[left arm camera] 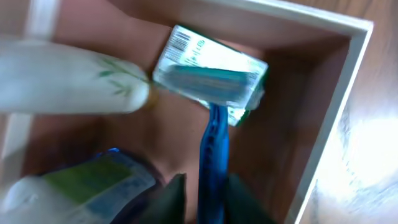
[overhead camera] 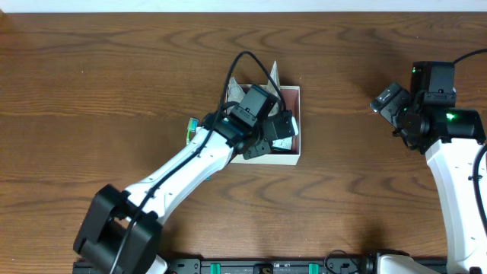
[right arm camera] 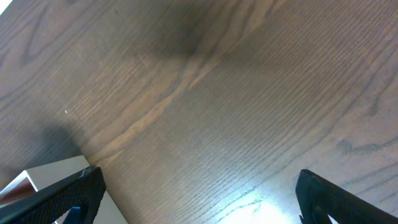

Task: Pack container
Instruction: 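Carry the razor into the box and release it on the soap, then grasp the green toothbrush with the left gripper and lift, then carry the toothbrush over the box and open the left gripper, then return the left gripper and grasp the white toothpaste tube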

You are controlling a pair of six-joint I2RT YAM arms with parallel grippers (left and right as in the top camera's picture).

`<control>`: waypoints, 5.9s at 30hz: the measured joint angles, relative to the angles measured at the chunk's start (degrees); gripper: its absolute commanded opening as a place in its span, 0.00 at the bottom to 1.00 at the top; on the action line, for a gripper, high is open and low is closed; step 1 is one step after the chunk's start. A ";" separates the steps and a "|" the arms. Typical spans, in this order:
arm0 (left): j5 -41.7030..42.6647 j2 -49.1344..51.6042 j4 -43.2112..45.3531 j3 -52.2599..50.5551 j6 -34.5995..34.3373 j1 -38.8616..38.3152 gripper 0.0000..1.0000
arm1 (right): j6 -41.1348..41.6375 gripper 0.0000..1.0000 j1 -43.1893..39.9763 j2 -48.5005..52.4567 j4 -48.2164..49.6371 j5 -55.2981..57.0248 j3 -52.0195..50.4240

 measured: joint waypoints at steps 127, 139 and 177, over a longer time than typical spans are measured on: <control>-1.75 2.23 -3.56 5.79 1.86 -1.29 0.27 | 0.00 0.99 0.00 0.00 -0.02 0.00 -0.02; -3.17 -4.24 -6.21 5.53 -8.48 -1.16 0.98 | 0.00 0.99 0.00 0.00 -0.02 0.00 -0.02; -4.24 12.63 -8.94 1.86 -52.37 25.73 0.71 | 0.00 0.99 0.00 0.00 -0.02 0.00 0.00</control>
